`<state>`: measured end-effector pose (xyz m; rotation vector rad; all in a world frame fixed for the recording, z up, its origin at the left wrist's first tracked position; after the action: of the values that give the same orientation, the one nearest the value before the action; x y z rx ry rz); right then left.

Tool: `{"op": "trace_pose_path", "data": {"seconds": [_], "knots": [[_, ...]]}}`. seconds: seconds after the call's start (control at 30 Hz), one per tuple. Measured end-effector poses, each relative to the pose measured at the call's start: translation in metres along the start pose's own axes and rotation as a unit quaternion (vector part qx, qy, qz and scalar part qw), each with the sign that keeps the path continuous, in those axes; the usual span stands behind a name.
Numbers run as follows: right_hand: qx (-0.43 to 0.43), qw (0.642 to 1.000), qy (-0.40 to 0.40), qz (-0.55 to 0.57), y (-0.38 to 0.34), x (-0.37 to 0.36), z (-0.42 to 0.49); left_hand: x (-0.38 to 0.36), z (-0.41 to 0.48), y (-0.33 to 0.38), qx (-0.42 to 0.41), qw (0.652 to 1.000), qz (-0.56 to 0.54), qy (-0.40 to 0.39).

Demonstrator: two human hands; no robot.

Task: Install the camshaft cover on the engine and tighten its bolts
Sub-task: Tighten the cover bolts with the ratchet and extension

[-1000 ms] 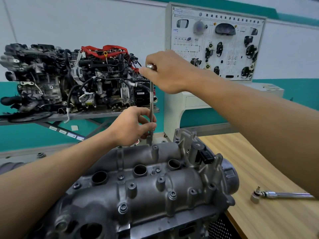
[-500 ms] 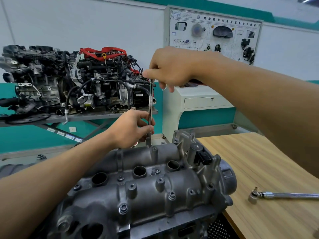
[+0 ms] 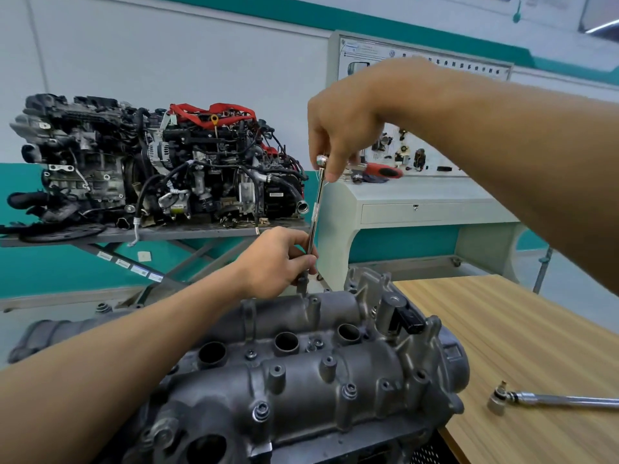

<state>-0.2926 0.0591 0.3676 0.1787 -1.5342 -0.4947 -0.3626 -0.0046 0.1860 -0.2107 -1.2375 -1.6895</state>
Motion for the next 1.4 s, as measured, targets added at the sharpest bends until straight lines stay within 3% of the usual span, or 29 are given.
{"op": "trace_pose_path", "data": {"seconds": [0.17,0.37,0.53,0.77,0.97,1.3,1.4], "knots": [[0.049,0.985,0.058,0.156,0.016,-0.010,0.004,0.002,0.001,0.000,-0.001,1.000,-0.017,-0.013],[0.046,0.944,0.044,0.324,0.027,-0.032,0.004,0.002,0.002,-0.002,0.001,1.000,-0.024,-0.010],[0.036,0.963,0.051,0.261,0.025,-0.030,-0.001,0.000,0.000,-0.005,0.014,1.000,-0.019,0.001],[0.050,0.972,0.121,0.195,0.021,-0.031,-0.017,-0.001,-0.004,-0.007,0.032,0.999,-0.020,0.020],[0.028,0.973,0.167,0.160,0.020,-0.033,-0.015,0.003,-0.010,-0.006,0.061,0.988,0.140,0.033],[0.043,0.931,0.193,0.305,0.020,-0.054,0.003,0.001,-0.005,-0.005,0.049,0.985,0.167,0.009],[0.043,0.930,0.209,0.298,0.015,-0.054,-0.002,0.000,-0.009,-0.001,0.022,0.982,0.187,0.012]]}}
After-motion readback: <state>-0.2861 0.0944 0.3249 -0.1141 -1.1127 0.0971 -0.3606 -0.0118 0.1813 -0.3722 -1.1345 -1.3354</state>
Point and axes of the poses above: each hand's wrist, its own z-axis towards the middle knuckle, its own x-axis out of the back of the hand, y = z × x, the point moved 5 cm from there along z, towards the middle knuckle, and after that the axes turned 4 degrees about -x, right-handed, at the moved point
